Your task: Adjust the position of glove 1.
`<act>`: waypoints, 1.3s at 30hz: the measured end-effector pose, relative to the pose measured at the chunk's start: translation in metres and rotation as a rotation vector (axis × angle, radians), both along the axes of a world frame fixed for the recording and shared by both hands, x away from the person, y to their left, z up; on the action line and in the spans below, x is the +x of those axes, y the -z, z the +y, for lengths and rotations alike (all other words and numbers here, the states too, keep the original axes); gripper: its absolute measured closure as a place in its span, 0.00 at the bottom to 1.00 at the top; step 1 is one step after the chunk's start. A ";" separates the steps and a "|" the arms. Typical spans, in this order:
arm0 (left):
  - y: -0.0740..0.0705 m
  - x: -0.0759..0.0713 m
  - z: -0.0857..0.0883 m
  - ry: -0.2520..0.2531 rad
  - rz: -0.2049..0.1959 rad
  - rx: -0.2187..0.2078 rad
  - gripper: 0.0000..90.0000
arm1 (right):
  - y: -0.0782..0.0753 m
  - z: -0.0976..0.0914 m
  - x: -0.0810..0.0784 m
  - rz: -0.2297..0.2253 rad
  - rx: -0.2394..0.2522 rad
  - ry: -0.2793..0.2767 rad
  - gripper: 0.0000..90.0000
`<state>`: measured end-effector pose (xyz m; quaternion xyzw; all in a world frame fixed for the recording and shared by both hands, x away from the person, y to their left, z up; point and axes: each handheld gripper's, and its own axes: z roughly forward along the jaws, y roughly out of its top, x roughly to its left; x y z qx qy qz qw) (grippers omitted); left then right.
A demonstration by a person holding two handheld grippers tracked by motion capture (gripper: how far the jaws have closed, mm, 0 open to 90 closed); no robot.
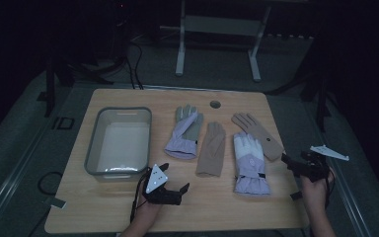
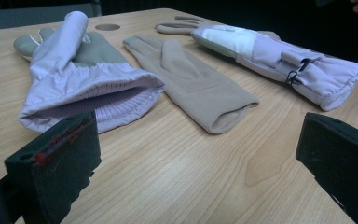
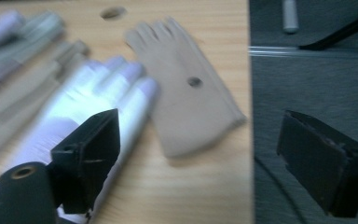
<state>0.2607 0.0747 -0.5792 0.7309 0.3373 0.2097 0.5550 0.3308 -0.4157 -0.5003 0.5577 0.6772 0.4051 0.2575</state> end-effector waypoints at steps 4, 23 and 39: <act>0.000 0.000 0.000 -0.001 -0.001 0.000 0.00 | -0.022 0.013 0.013 0.015 0.018 0.025 0.13; 0.000 0.000 0.001 0.009 0.002 -0.008 0.00 | -0.081 0.114 0.067 0.000 -0.050 -0.221 0.13; 0.000 0.002 0.001 0.032 0.012 -0.004 0.00 | -0.061 0.225 0.110 0.086 -0.079 -0.374 0.16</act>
